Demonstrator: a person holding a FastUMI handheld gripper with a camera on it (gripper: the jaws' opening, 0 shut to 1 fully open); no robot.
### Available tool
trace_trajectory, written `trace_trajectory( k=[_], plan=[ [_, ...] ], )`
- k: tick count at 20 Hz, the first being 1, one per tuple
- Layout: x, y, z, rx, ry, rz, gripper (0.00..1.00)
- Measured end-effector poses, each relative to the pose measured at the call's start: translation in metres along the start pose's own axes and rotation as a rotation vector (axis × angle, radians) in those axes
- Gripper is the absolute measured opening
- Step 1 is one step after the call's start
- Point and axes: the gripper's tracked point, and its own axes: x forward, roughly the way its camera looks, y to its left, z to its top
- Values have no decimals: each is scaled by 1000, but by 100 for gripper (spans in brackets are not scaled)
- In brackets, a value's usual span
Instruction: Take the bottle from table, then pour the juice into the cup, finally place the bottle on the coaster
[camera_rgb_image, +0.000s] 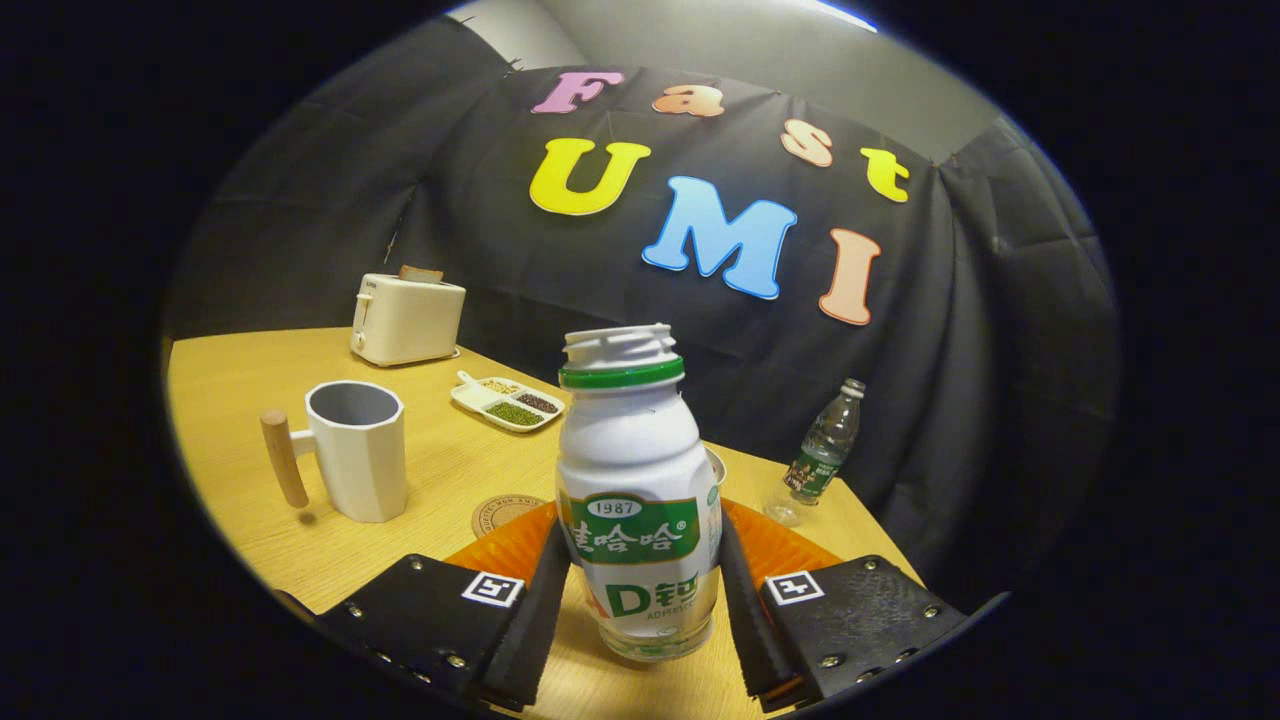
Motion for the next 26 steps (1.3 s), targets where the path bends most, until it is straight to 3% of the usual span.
trace_trajectory(
  k=[15,26],
  plan=[
    [30,33,44,-403,0,5,73],
    [33,51,61,-707,-41,-53,73]
  ],
)
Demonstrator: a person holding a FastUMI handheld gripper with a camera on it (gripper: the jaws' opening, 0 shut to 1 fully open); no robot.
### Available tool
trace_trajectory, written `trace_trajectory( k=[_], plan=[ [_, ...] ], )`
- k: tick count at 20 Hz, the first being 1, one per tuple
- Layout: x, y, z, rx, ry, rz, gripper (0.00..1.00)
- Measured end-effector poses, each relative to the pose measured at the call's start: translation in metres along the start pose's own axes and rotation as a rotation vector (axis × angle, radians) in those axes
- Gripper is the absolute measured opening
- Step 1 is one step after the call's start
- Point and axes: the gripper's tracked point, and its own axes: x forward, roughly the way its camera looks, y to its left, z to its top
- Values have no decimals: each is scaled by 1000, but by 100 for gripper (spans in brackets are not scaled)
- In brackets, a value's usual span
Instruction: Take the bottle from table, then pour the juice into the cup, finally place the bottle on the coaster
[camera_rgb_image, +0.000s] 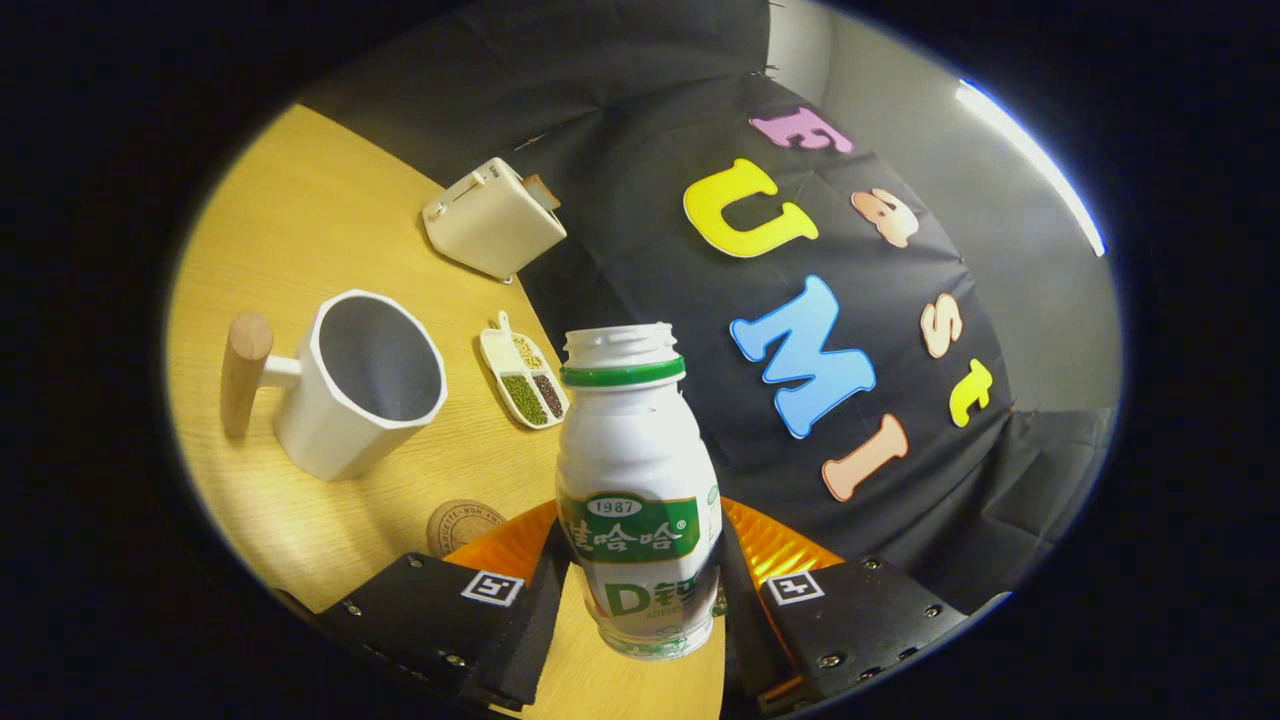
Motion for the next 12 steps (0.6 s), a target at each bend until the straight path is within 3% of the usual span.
trace_trajectory(
  k=[12],
  plan=[
    [1,3,12,-209,-10,-50,73]
  ],
)
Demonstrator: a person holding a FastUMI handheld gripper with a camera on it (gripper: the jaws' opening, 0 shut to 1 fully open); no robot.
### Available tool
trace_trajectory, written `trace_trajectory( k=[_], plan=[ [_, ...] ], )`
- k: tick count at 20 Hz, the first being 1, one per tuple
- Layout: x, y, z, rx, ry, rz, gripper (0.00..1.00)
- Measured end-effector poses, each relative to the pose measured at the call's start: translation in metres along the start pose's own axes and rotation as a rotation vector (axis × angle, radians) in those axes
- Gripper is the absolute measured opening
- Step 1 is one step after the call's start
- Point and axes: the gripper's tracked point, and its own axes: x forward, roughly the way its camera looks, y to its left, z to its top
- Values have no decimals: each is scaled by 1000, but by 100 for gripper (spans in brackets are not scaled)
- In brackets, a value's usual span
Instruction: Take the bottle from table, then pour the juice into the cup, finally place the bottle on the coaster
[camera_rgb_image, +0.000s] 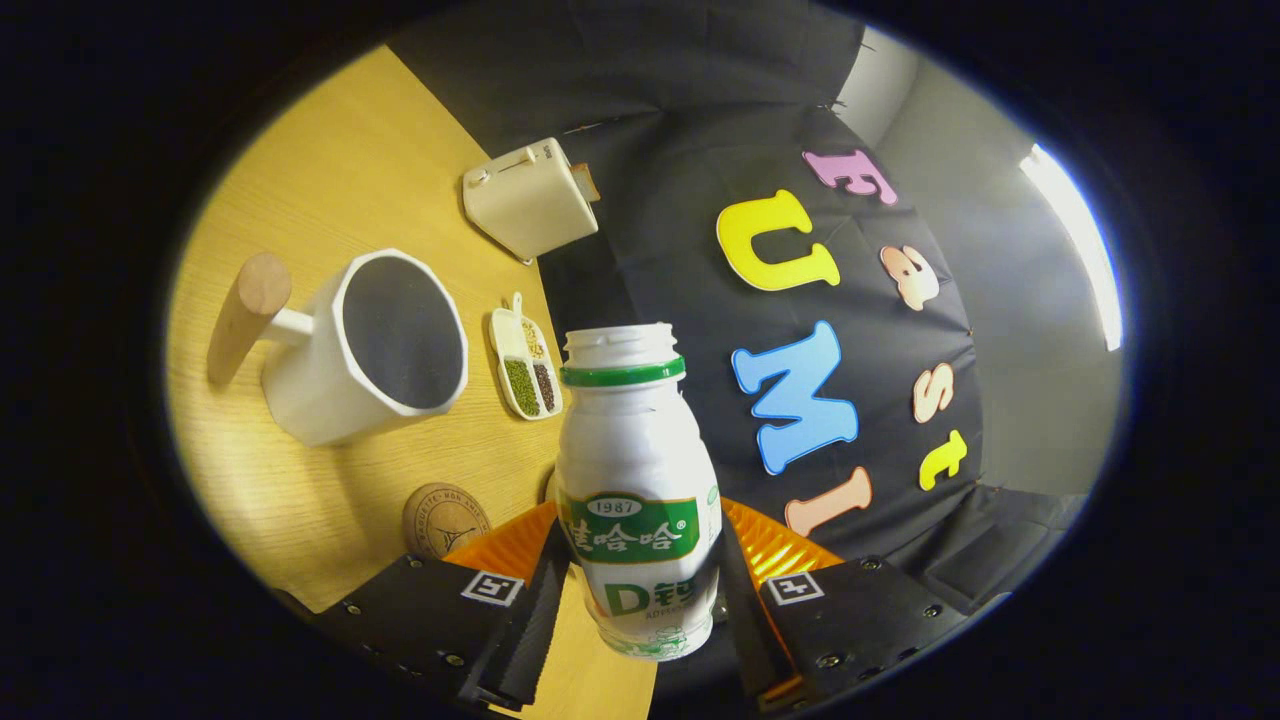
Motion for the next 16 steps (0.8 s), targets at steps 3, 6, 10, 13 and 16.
trace_trajectory(
  k=[3,6,10,13,16],
  plan=[
    [2,-2,2,-38,-1,-12,73],
    [2,-1,4,-70,0,-20,73],
    [3,-1,6,-103,2,-27,73],
    [6,0,8,-142,2,-35,73],
    [5,1,8,-174,1,-42,73]
  ],
)
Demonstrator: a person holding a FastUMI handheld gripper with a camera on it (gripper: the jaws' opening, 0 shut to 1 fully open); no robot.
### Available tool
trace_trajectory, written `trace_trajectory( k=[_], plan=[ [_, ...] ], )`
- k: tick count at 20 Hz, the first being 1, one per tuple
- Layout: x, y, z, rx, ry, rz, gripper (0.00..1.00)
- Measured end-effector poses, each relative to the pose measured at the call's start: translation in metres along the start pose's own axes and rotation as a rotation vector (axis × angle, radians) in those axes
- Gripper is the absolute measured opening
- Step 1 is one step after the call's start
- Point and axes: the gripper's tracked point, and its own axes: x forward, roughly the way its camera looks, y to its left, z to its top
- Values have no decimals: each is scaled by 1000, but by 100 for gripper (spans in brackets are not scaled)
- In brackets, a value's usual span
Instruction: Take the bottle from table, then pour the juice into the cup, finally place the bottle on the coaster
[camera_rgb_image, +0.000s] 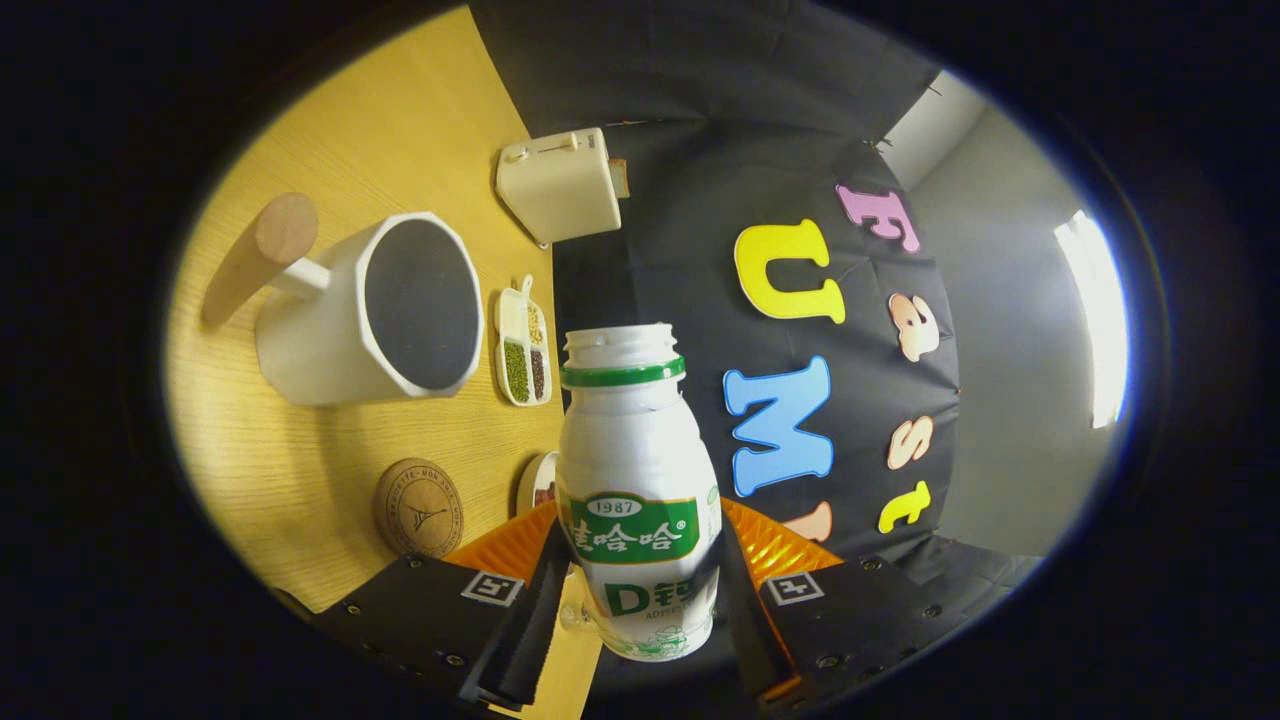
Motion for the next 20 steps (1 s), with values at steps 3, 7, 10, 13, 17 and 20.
trace_trajectory(
  k=[3,7,10,13,17,20],
  plan=[
    [2,-1,-1,-8,2,2,73],
    [2,-3,1,-51,-1,-13,73],
    [3,-4,2,-79,-5,-21,73],
    [2,-5,5,-103,-11,-27,73],
    [3,-6,7,-121,-18,-31,73],
    [2,-9,10,-147,-21,-36,73]
  ],
)
